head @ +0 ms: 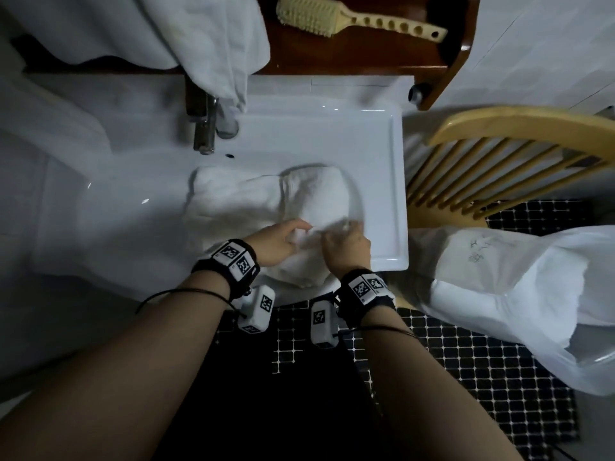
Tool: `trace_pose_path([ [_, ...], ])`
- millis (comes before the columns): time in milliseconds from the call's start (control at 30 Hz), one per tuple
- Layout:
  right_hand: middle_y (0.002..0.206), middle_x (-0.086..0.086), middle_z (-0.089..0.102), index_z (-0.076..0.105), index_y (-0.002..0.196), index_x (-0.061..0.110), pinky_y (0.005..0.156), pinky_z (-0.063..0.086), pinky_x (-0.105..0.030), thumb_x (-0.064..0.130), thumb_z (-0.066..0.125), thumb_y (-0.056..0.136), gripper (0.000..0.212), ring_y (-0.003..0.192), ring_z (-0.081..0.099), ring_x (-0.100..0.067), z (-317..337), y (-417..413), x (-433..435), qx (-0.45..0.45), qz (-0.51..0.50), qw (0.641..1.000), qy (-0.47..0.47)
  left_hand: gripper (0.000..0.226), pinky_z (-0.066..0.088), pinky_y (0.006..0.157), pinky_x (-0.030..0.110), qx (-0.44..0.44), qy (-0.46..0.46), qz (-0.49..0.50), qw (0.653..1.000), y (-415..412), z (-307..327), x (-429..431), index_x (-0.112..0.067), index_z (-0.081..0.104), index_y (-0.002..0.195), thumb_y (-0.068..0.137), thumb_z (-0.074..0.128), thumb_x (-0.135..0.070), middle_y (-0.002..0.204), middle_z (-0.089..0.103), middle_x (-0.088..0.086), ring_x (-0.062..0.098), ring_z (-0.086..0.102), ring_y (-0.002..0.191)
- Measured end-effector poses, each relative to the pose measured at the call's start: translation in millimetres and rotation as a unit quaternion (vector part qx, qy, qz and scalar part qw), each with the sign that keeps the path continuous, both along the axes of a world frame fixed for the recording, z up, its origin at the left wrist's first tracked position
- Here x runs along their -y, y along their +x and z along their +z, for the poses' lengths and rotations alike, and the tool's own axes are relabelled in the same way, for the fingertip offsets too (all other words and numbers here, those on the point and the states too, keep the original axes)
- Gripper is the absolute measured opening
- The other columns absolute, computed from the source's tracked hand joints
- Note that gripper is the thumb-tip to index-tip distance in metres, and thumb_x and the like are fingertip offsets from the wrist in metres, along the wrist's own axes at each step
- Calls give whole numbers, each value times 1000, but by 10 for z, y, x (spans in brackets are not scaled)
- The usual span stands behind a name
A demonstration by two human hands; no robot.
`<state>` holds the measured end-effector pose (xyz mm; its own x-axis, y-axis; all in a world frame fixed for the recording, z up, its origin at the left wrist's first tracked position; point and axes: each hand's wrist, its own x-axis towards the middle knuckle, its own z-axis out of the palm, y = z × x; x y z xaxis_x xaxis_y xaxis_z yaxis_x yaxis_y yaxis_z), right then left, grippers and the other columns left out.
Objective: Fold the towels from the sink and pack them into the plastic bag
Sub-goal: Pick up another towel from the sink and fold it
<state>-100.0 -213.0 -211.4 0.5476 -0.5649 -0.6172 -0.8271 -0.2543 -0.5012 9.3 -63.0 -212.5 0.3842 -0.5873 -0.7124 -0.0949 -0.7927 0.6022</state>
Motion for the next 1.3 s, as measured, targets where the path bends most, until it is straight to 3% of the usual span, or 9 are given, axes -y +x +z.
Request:
trace_pose_path([
  [167, 146, -21, 55, 31, 153, 3, 103, 46, -37, 59, 65, 95, 88, 133, 55, -39, -155, 186, 47, -58, -13, 996, 65, 57, 58, 91, 49, -20, 40, 2, 999, -96, -336, -84, -17, 47, 133, 83, 70, -30, 106, 67, 7, 33, 69, 102],
  [300, 140, -11, 63, 41, 154, 6, 93, 52, -30, 78, 77, 58, 125, 124, 64, -31, -309, 366, 53, -112, -19, 988, 102, 34, 53, 103, 42, 15, 52, -29, 998, -98, -278, -114, -23, 65, 129, 97, 72, -32, 126, 70, 3, 24, 67, 114],
  [533, 116, -10, 73, 61, 126, 17, 94, 56, -38, 38, 78, 70, 62, 111, 68, -35, -146, 273, 27, 38, -62, 996, 59, 15, 51, 102, 38, 109, 16, 19, 994, -75, -151, -58, -41, 73, 96, 82, 69, -42, 117, 65, -2, 24, 62, 119],
  [667, 96, 4, 77, 70, 109, 25, 83, 61, -48, 36, 76, 54, 56, 92, 72, -24, 231, 149, 409, 164, -100, 980, 57, 93, 49, 111, 36, 77, -90, 107, 987, -49, 88, 202, -38, 31, 154, 74, 77, -33, 155, 44, 0, 18, 47, 140],
  [733, 95, 4, 78, 72, 108, 25, 82, 61, -48, 34, 77, 56, 53, 91, 73, -23, 477, 133, 561, 197, -103, 974, 36, 100, 43, 119, 38, 55, -102, 70, 991, -87, 189, 386, -43, 15, 164, 81, 72, -32, 166, 36, -4, 15, 38, 150],
  [900, 101, 2, 73, 68, 116, 21, 78, 50, -32, 32, 77, 74, 44, 99, 69, -30, 1089, -44, 921, 236, -72, 964, -94, 97, 54, 96, 35, 16, -157, 15, 987, -319, 417, 1043, -45, 5, 165, 87, 58, -21, 140, 62, 10, 20, 65, 112],
  [1033, 139, -4, 64, 44, 152, 24, 104, 52, -39, 43, 79, 72, 90, 126, 61, -26, 1138, -117, 1063, 206, 7, 977, -45, 42, 47, 90, 28, 100, -144, -11, 984, -402, 375, 1237, -17, 51, 137, 96, 61, -14, 114, 66, 13, 32, 64, 111],
  [1167, 158, -9, 50, 17, 167, 19, 113, 39, -30, 32, 86, 81, 111, 141, 51, -30, 1042, -110, 975, 154, 88, 983, -35, 16, 56, 80, 29, -118, -153, 162, 968, -393, 477, 1231, -16, 64, 111, 109, 48, -13, 95, 68, 5, 18, 65, 89],
  [1300, 153, -16, 53, 9, 168, 18, 111, 44, -36, 48, 79, 84, 113, 137, 53, -33, 959, 21, 757, 158, 102, 981, -52, 48, 50, 104, 47, -350, -201, 375, 834, -272, 510, 1116, -6, 70, 121, 91, 53, -39, 116, 71, 18, 36, 65, 112],
])
